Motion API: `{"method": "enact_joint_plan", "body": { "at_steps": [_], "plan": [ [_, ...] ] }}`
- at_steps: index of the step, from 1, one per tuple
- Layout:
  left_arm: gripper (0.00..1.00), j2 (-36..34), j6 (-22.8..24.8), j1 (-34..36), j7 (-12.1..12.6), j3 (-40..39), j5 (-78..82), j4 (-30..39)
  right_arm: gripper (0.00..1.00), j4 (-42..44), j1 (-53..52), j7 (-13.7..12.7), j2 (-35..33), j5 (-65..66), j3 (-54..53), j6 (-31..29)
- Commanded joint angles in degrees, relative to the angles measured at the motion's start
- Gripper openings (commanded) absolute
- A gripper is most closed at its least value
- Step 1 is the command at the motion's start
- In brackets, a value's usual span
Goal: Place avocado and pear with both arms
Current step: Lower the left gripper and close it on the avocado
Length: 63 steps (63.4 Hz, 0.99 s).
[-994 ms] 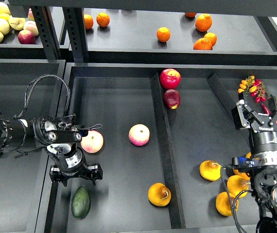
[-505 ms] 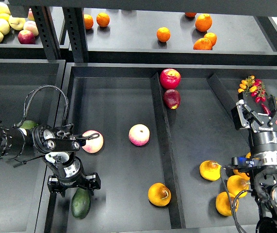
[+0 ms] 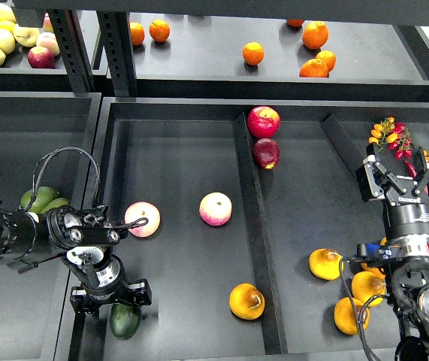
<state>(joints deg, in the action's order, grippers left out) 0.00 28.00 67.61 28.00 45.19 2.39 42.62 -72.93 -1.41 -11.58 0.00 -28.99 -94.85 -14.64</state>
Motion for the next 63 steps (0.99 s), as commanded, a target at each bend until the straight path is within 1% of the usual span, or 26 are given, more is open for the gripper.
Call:
{"method": "enact_joint_plan", "body": {
  "at_steps": [1,13,14,18,21,26,28,36,46,62,63],
  "plan": [
    [0.77,0.00,0.00,-0.02,0.00,-0.10,-1.60,0.01,1.00,0.07,0.00,-0.02,0.00,0.07,0.10,-0.04],
    [0.64,0.00,0.00,0.07,0.00,-0.19,-2.74,0.01,1.00,0.24,0.00,0.06,0.00,-0.02,0.10,-0.12],
    [0.59,0.00,0.00,0.24,0.00,-0.19,-3.35,0.01,1.00,0.42,0.00,0.07,0.00,0.07,0.10,-0.21],
    [0.52,0.00,0.00,0.42,0.00,-0.19,-3.97,0.01,1.00,0.42,0.00,0.06,0.00,-0.02,0.10,-0.21],
    [0.43,0.00,0.00,0.50,0.00,-0.19,-4.93,0.01,1.00,0.42,0.00,-0.02,0.00,0.07,0.19,-0.21],
    [0.33,0.00,0.00,0.59,0.00,-0.19,-6.34,0.01,1.00,0.42,0.00,-0.02,0.00,0.07,0.19,-0.21],
    [0.31,0.00,0.00,0.68,0.00,-0.19,-6.78,0.01,1.00,0.42,0.00,-0.02,0.00,-0.02,0.10,-0.21],
    [0.30,0.00,0.00,1.65,0.00,-0.19,-6.96,0.36,1.00,0.51,0.00,-0.02,0.00,0.07,0.19,-0.21],
    [0.30,0.00,0.00,5.34,0.00,-0.45,-7.14,0.97,1.00,0.42,0.00,-0.02,0.00,-0.02,0.19,-0.21],
    [0.30,0.00,0.00,14.12,0.00,-1.68,-9.16,0.89,1.00,0.42,-0.09,-0.02,0.00,-0.02,0.19,-0.21],
    [0.30,-0.25,0.00,15.87,0.00,-1.68,-9.16,0.89,1.00,0.42,-0.09,-0.02,0.00,-0.02,0.27,-0.30]
  ]
}}
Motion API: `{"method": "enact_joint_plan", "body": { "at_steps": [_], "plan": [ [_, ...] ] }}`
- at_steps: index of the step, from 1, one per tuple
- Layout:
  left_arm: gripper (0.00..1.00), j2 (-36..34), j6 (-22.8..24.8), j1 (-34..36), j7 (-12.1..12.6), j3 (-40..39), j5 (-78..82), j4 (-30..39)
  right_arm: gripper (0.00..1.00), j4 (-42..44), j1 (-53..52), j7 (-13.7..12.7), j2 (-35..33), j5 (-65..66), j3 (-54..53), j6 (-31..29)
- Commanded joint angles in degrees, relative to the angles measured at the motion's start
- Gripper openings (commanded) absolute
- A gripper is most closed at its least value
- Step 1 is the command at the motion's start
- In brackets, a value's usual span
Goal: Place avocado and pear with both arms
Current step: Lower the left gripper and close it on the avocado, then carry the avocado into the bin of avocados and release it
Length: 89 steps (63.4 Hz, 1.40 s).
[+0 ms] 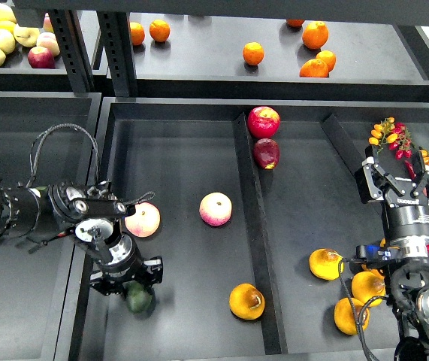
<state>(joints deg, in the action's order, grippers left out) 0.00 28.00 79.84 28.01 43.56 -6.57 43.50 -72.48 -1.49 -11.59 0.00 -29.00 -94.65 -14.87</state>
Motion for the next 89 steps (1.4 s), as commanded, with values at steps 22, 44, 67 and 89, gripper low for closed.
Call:
{"method": "enact_joint_plan", "body": {
  "at_steps": [22,44,67,89],
  "plan": [
    [0.31,-13.52,0.00,6.12,-0.01,0.03,0.42,1.59,1.00,-0.21,-4.04,-0.10,0.00,-0.01,0.70,0.36],
    [0.32,-21.52,0.00,4.19,-0.01,0.64,3.93,3.52,1.00,0.67,-11.25,-0.19,0.00,0.26,2.01,2.56],
    [0.32,-24.96,0.00,-2.67,-0.01,0.47,6.13,3.52,1.00,1.46,-12.48,-0.10,0.00,0.87,7.03,2.47],
    [0.33,-28.03,0.00,-7.50,-0.01,-0.41,8.33,1.59,1.00,1.46,-12.57,-0.10,0.00,1.23,7.64,2.39]
  ]
}}
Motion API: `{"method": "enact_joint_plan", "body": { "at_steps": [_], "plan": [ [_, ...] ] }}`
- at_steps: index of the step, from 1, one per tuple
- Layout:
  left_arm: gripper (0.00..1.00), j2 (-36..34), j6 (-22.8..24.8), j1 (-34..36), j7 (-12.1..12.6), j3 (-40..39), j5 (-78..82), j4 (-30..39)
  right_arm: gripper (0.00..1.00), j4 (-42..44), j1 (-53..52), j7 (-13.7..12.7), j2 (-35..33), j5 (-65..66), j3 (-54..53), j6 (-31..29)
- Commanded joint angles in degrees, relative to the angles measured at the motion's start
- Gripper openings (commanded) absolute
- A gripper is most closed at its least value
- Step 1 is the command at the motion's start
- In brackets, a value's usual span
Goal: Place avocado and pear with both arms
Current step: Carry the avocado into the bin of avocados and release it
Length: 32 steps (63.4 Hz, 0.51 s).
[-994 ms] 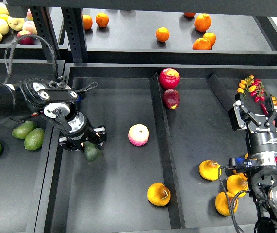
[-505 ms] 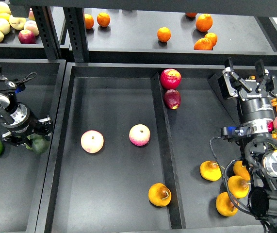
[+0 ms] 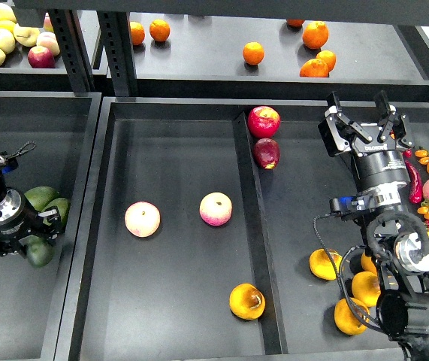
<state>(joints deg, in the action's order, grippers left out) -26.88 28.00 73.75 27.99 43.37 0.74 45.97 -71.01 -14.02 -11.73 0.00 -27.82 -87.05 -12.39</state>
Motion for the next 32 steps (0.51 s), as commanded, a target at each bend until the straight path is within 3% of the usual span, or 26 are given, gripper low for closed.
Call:
{"method": "enact_joint_plan", "body": {
  "at_steps": [1,32],
  "plan": [
    [0.33,-1.24,0.00,-1.85,0.01,-0.39,1.20,-1.23,1.00,0.00,0.05,0.04,0.00,0.05,0.04,-0.09],
    [0.34,1.22,0.00,-6.77,0.01,-3.11,3.04,-5.46,1.00,-0.09,-0.04,0.04,0.00,0.05,-0.14,-0.26]
  ]
}}
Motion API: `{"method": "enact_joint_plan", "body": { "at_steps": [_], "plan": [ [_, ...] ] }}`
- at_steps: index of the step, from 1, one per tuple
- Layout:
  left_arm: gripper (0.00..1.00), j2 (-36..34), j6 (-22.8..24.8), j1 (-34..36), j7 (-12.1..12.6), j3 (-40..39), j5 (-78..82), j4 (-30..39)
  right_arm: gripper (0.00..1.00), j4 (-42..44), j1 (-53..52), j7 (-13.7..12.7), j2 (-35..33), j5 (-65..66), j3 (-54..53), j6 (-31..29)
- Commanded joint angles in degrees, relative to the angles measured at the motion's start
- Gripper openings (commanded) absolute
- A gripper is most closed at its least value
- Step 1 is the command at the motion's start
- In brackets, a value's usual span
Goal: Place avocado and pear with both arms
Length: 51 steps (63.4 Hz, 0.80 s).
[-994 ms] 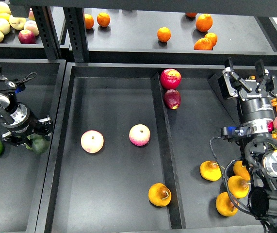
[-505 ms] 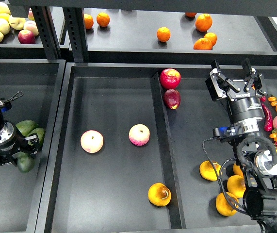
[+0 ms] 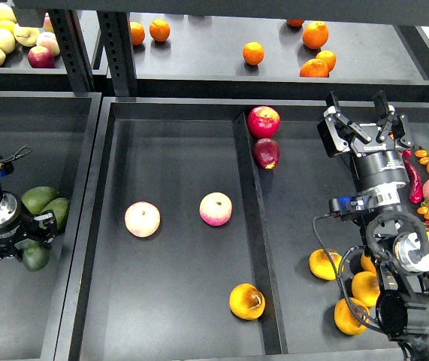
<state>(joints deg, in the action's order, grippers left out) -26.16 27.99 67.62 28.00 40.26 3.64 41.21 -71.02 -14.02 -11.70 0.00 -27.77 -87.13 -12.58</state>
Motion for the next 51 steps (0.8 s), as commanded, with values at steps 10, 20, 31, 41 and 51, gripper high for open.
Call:
{"method": "enact_joint_plan", "body": {
  "at_steps": [10,20,31,41,51],
  "plan": [
    [0.35,1.02,0.01,-2.32,0.00,-0.27,0.76,-1.74,1.00,-0.17,0.05,0.01,0.00,0.00,-0.06,-0.08],
    [0.37,1.11,0.01,-3.73,0.00,-1.67,2.07,-2.45,1.00,-0.17,0.05,-0.07,0.00,0.00,-0.06,-0.08],
    [0.43,1.37,0.01,-5.66,0.00,-3.52,3.57,-3.15,1.00,-0.17,0.05,0.01,0.00,0.08,0.03,-0.08],
    [0.49,1.46,0.01,-6.45,0.00,-4.40,5.06,-3.68,1.00,-0.09,0.05,0.01,0.00,0.09,0.55,-0.08],
    [0.58,1.72,0.01,-6.37,0.00,-4.66,5.85,-3.68,1.00,-0.09,0.05,0.01,0.00,0.09,0.82,-0.08]
  ]
}}
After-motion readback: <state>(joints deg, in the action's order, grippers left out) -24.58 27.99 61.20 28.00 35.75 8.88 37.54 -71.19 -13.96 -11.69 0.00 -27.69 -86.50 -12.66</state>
